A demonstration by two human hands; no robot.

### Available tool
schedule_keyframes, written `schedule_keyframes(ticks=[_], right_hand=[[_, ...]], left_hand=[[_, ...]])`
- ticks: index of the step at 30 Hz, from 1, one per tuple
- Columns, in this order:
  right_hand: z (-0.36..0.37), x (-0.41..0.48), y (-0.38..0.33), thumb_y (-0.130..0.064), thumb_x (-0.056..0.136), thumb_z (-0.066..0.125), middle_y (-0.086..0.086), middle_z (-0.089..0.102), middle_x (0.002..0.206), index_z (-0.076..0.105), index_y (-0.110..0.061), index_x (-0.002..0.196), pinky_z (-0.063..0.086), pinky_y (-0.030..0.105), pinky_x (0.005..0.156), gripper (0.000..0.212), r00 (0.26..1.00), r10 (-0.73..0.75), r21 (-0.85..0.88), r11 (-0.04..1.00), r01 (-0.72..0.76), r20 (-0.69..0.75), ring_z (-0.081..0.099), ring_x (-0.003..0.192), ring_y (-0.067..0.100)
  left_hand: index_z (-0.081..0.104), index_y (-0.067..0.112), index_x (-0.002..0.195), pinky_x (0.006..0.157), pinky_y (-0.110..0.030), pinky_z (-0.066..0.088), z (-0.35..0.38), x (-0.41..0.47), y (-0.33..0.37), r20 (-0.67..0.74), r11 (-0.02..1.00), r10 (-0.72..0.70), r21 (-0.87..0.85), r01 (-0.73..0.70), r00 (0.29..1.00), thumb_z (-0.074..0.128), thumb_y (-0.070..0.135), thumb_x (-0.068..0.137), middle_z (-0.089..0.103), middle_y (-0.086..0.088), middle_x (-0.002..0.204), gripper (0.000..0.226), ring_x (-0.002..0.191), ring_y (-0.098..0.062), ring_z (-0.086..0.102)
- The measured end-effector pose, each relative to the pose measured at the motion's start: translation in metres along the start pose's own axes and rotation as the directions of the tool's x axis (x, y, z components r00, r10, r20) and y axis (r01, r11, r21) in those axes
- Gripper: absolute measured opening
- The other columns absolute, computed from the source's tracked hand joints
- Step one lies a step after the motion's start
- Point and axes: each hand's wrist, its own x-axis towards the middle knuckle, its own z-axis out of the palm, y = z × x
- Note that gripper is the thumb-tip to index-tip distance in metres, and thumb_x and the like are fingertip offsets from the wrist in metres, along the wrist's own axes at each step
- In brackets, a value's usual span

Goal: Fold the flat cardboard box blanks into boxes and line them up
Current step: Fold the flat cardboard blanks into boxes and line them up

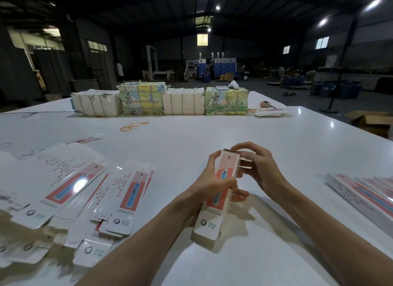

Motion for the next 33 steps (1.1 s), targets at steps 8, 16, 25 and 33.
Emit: schedule_keyframes(ticks=[8,16,25,33], right_hand=[[-0.003,0.003,-0.007,-0.011,0.098,0.071,0.013,0.074,0.094,0.074,-0.003,0.1,0.061,0.037,0.069,0.008,0.975,0.194,0.159,0.971,-0.176,-0.107,0.078,0.093,0.033],[-0.009,0.001,-0.01,-0.002,0.097,0.065,0.017,0.076,0.096,0.078,-0.005,0.091,0.062,0.038,0.071,0.015,0.987,0.154,0.143,0.979,-0.145,-0.054,0.078,0.091,0.031],[-0.002,0.0,-0.005,-0.009,0.099,0.068,0.011,0.078,0.11,0.074,-0.008,0.116,0.063,0.036,0.084,0.018,0.997,0.079,0.05,0.996,-0.08,0.026,0.075,0.106,0.028],[0.005,-0.005,0.001,-0.016,0.098,0.072,0.006,0.079,0.107,0.075,-0.007,0.111,0.064,0.034,0.082,0.016,0.999,-0.034,-0.078,0.996,0.032,-0.028,0.077,0.101,0.028]], left_hand=[[0.019,0.055,0.143,0.068,-0.034,0.064,0.0,-0.003,-0.001,0.077,0.999,0.041,0.029,-0.044,0.996,0.081,0.01,0.087,0.058,-0.01,0.126,0.095,0.077,-0.032,0.078],[0.019,0.069,0.144,0.066,-0.034,0.064,0.0,-0.003,-0.003,0.063,0.992,0.083,0.09,-0.089,0.995,0.087,0.016,0.081,0.056,-0.005,0.125,0.107,0.097,-0.018,0.075],[0.025,0.059,0.142,0.069,-0.037,0.065,-0.004,-0.001,0.0,0.037,0.999,0.027,-0.048,-0.025,0.999,0.082,0.007,0.086,0.06,-0.009,0.122,0.095,0.083,-0.032,0.079],[0.029,0.055,0.139,0.073,-0.04,0.065,-0.005,-0.004,0.002,0.017,0.989,-0.031,-0.142,0.033,0.999,0.079,0.003,0.085,0.063,-0.01,0.122,0.09,0.085,-0.033,0.079]])
